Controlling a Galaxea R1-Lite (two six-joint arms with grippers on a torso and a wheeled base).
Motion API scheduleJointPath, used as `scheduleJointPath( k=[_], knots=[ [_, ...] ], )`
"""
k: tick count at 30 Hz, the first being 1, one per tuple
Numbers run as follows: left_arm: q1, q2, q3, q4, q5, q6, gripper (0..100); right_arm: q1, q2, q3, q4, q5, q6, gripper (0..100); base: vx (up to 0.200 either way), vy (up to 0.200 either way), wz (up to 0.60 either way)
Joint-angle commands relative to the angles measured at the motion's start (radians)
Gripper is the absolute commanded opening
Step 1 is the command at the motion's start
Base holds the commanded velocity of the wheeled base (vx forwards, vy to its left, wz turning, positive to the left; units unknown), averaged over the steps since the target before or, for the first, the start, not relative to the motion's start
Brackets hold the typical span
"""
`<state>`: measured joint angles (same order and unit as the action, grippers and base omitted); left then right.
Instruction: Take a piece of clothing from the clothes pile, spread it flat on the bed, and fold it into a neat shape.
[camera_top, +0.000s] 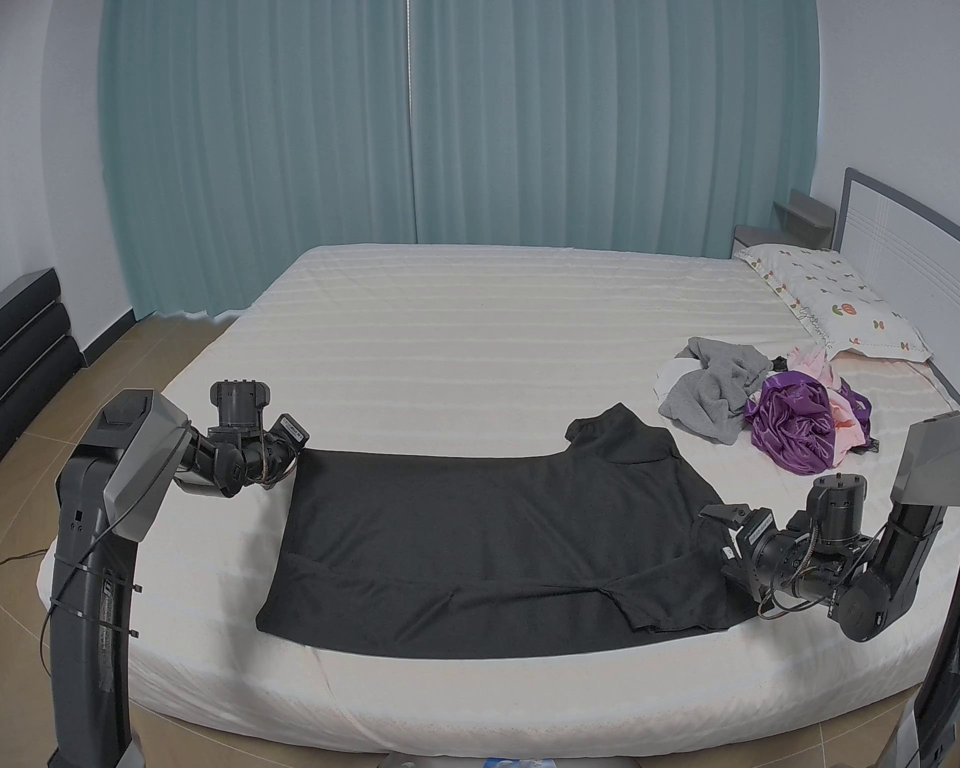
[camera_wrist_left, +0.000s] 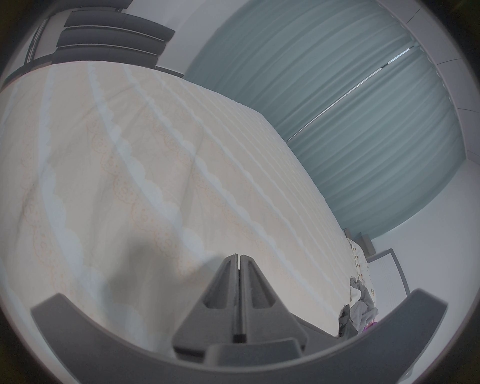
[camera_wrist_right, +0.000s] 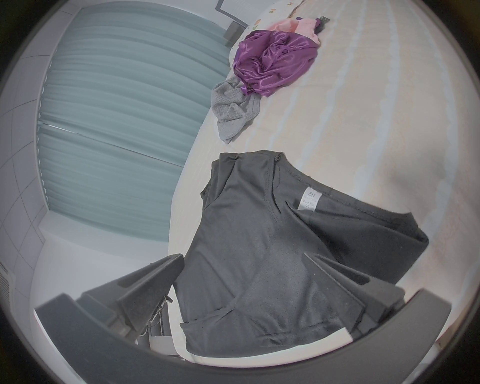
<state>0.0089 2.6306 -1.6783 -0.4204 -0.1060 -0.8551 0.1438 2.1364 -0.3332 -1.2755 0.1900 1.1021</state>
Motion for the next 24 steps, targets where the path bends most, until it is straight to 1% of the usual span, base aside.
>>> scheduleJointPath(
  k=[1,4,6,7,11,12,13,15,17,19,20,22,23,24],
  knots=[
    [0.002,-0.006,0.002,0.000,0.000,-0.001,0,0.002,-0.003,-0.044,-0.001,-0.001,-0.007,100,0.000,0.000,0.00],
    [0.002,-0.006,0.003,0.000,0.000,-0.001,0,0.002,0.007,-0.102,0.015,-0.003,-0.019,100,0.000,0.000,0.00],
    [0.002,-0.006,0.003,0.000,-0.001,-0.002,0,0.000,0.014,-0.142,0.038,-0.006,-0.051,100,0.000,0.000,0.00],
    [0.002,-0.006,0.003,0.002,-0.003,-0.002,0,-0.001,0.028,-0.201,0.093,-0.012,-0.105,100,0.000,0.000,0.00],
    [0.002,-0.006,0.005,0.005,-0.004,-0.005,0,-0.004,0.085,-0.371,0.226,-0.060,-0.197,100,0.000,0.000,0.00],
    [0.002,-0.004,0.006,0.005,-0.004,-0.005,0,-0.004,0.088,-0.379,0.229,-0.061,-0.200,100,0.000,0.000,0.00],
    [0.002,-0.004,0.008,0.005,-0.004,-0.005,0,-0.006,0.137,-0.455,0.265,-0.066,-0.228,100,0.000,0.000,0.00],
    [0.002,-0.004,0.009,0.006,-0.004,-0.005,0,-0.004,0.177,-0.507,0.282,-0.069,-0.249,100,0.000,0.000,0.00],
    [0.000,-0.006,0.017,0.005,-0.009,-0.005,0,0.000,0.231,-0.595,0.308,-0.096,-0.301,100,0.000,0.000,0.00],
    [0.002,-0.006,0.020,0.005,-0.011,-0.005,0,0.000,0.257,-0.658,0.340,-0.104,-0.350,100,0.000,0.000,0.00],
    [0.002,-0.006,0.020,0.005,-0.012,-0.005,0,0.000,0.267,-0.688,0.360,-0.106,-0.366,100,0.000,0.000,0.00],
    [0.002,-0.006,0.020,0.005,-0.012,-0.005,0,0.000,0.267,-0.688,0.360,-0.106,-0.366,100,0.000,0.000,0.00],
    [0.002,-0.006,0.022,0.008,-0.012,-0.005,0,-0.003,0.300,-0.788,0.443,-0.110,-0.384,100,0.000,0.000,0.00],
    [0.002,-0.006,0.023,0.008,-0.012,-0.005,0,-0.003,0.306,-0.819,0.469,-0.110,-0.384,100,0.000,0.000,0.00]
  ],
)
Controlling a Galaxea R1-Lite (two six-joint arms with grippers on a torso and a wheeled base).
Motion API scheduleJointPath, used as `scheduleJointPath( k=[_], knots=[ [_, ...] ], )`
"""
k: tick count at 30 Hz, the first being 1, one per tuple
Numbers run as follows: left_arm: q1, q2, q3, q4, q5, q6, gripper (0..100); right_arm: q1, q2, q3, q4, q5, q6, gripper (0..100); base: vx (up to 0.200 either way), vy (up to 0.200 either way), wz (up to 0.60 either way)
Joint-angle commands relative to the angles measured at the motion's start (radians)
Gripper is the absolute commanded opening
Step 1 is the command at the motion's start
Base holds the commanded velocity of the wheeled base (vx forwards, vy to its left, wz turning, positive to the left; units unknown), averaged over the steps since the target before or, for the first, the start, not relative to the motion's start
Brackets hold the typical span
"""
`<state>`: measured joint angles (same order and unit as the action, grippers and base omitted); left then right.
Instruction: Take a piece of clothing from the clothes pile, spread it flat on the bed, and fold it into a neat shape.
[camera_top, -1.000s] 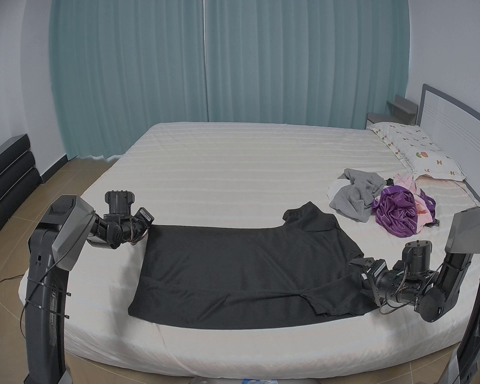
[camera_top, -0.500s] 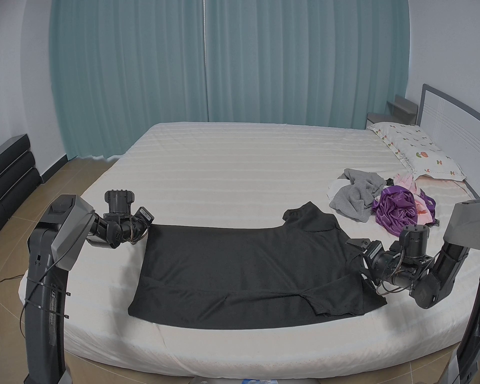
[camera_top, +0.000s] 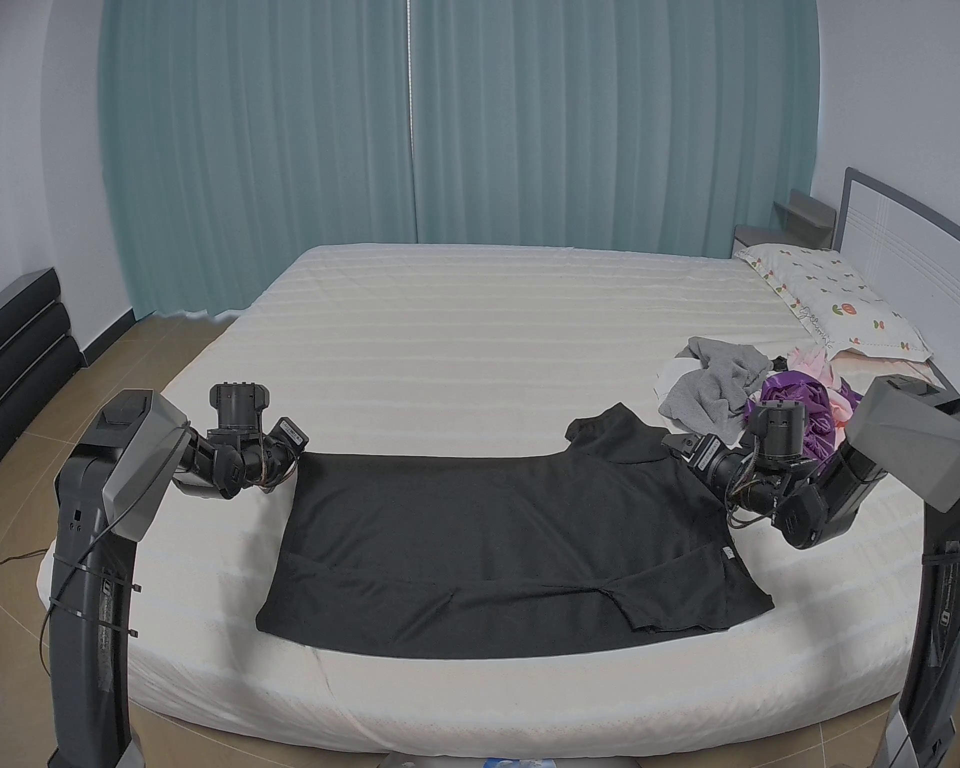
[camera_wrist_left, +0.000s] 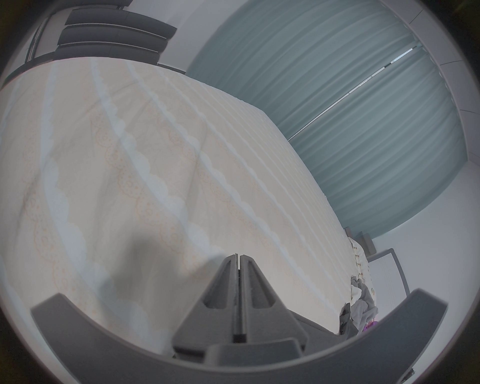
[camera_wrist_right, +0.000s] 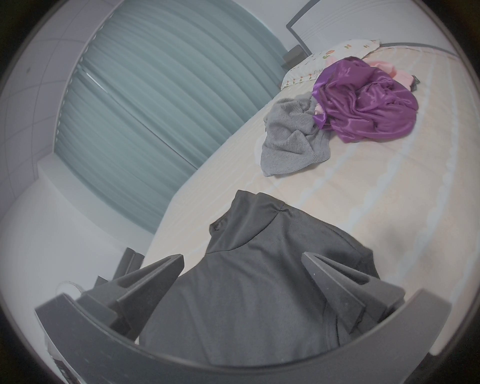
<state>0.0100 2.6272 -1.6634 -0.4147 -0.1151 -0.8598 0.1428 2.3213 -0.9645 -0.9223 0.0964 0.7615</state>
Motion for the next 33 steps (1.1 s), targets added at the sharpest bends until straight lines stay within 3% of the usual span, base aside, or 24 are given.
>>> scheduleJointPath(
  k=[1,33],
  knots=[
    [0.001,-0.003,0.008,0.002,-0.003,-0.001,0,-0.003,0.127,-0.215,0.138,-0.017,-0.044,100,0.000,0.000,0.00],
    [-0.002,-0.003,0.024,0.004,-0.005,-0.001,0,-0.011,0.308,-0.671,0.424,-0.017,-0.045,100,0.000,0.000,0.00]
  ],
)
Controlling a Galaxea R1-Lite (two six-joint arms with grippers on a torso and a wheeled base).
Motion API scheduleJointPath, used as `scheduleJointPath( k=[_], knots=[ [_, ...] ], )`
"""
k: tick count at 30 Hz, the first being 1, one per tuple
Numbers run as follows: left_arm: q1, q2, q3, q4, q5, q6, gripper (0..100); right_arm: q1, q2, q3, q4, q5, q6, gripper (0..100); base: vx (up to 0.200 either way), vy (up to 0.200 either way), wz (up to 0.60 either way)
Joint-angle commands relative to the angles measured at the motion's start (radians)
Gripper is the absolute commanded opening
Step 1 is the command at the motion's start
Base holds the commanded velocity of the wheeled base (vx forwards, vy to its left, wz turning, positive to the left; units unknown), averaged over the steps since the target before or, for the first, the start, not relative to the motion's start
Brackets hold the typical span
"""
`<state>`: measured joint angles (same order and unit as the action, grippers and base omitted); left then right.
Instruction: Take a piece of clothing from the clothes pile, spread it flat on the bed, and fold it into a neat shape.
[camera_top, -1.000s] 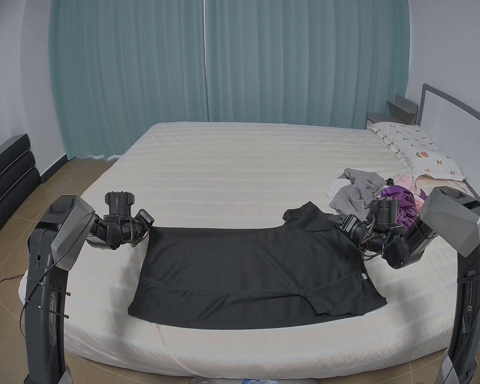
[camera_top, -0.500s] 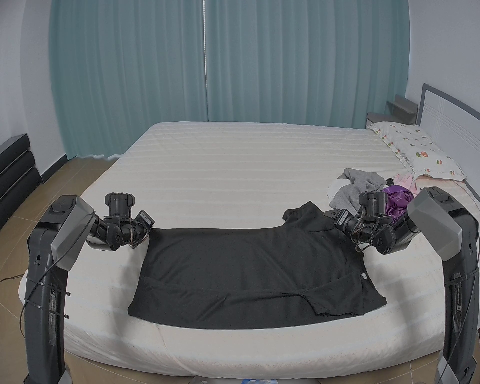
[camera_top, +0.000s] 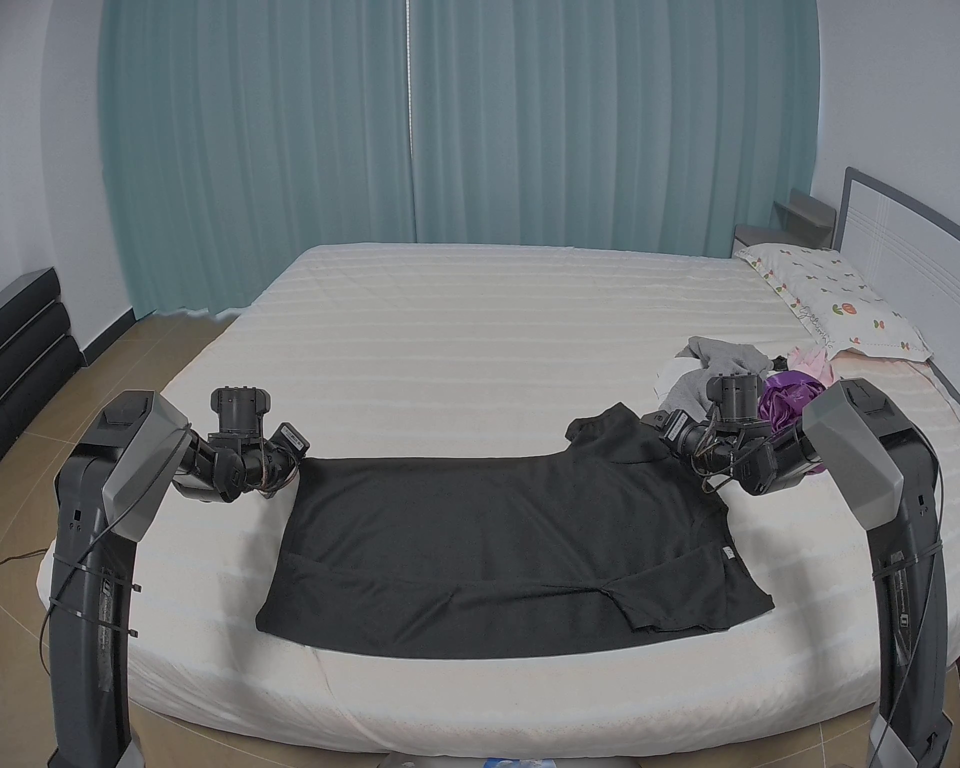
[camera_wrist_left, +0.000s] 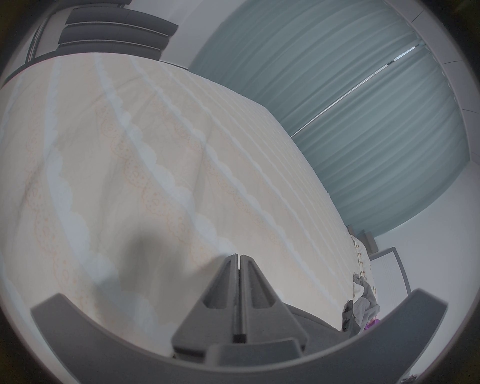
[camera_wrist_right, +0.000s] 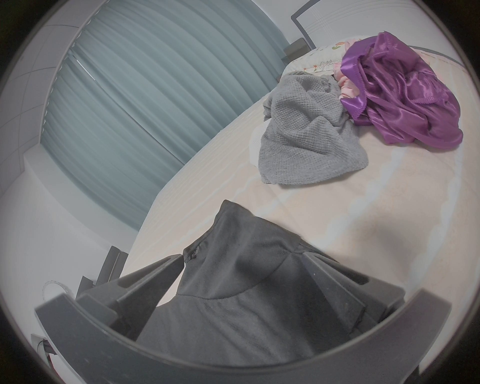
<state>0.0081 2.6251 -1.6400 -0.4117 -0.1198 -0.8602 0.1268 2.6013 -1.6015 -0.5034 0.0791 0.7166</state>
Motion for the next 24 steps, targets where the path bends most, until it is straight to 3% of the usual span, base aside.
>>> scheduleJointPath(
  k=[1,24],
  knots=[
    [0.000,0.000,0.000,0.001,0.000,0.000,0,0.005,0.033,-0.043,0.005,0.001,0.000,100,0.000,0.000,0.00],
    [-0.002,0.000,0.000,-0.001,0.000,0.000,0,-0.016,0.091,-0.146,0.025,0.001,-0.045,100,0.000,0.000,0.00]
  ],
)
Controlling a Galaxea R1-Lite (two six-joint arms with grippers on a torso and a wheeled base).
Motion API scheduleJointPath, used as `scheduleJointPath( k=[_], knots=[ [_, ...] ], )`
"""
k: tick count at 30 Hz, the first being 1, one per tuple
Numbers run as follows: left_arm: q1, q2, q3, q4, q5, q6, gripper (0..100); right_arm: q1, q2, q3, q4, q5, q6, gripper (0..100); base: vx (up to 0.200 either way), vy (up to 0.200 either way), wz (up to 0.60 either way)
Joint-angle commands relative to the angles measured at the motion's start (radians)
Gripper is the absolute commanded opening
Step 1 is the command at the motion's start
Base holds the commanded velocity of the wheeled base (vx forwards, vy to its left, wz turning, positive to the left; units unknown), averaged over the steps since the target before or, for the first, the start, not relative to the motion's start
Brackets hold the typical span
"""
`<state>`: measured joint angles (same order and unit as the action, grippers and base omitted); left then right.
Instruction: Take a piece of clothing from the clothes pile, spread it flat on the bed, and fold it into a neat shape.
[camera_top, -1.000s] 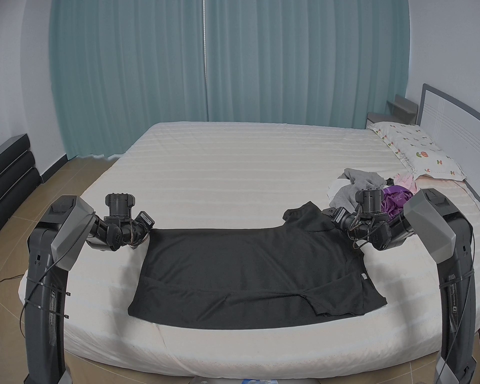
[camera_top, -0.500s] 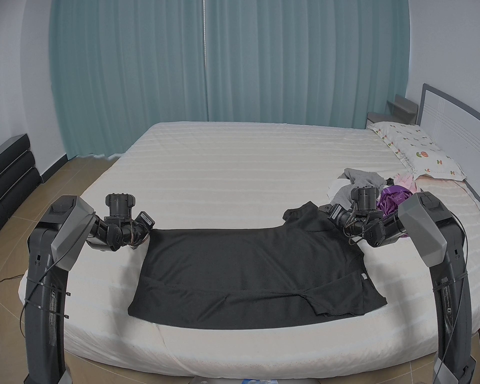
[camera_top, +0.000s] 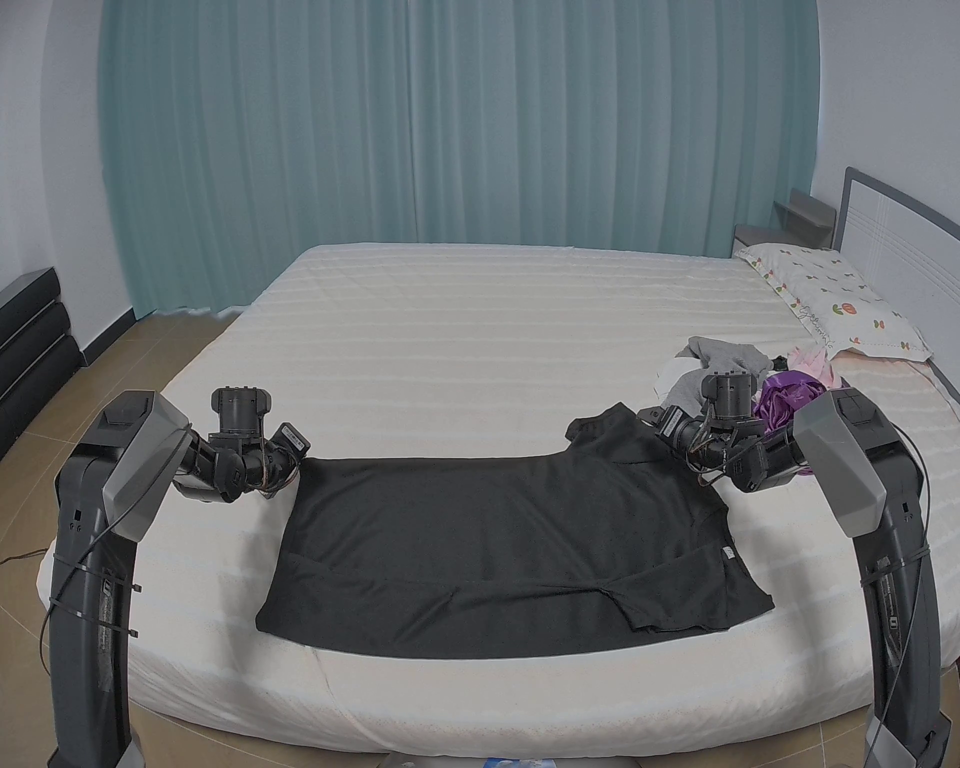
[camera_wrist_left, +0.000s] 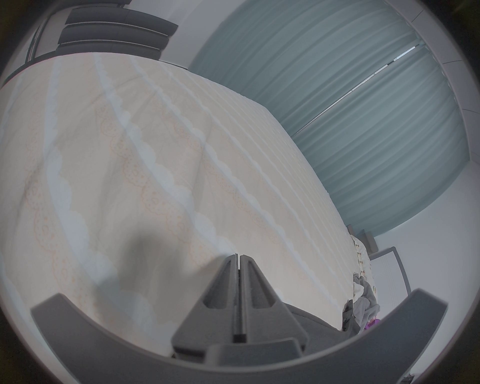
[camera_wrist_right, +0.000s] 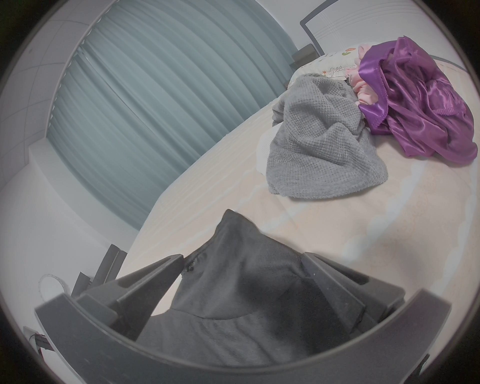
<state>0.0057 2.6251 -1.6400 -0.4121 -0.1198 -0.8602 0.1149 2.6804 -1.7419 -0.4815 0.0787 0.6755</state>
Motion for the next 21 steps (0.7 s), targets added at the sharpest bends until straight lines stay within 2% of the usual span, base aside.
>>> scheduleJointPath(
  k=[1,5,6,21],
  knots=[
    [0.002,0.000,0.000,-0.001,0.000,0.000,0,-0.004,0.012,-0.005,0.003,0.000,-0.007,100,0.000,0.000,0.00],
    [0.000,0.000,0.000,-0.001,0.000,0.000,0,-0.006,0.012,0.001,0.003,0.000,-0.013,100,0.000,0.000,0.00],
    [0.002,0.000,0.000,-0.001,0.000,0.000,0,-0.009,0.012,-0.001,0.001,0.000,-0.013,0,0.000,0.000,0.00],
    [0.002,-0.004,0.000,-0.001,0.000,0.000,0,-0.023,-0.010,0.009,0.004,0.000,-0.010,0,0.000,0.000,0.00]
  ],
)
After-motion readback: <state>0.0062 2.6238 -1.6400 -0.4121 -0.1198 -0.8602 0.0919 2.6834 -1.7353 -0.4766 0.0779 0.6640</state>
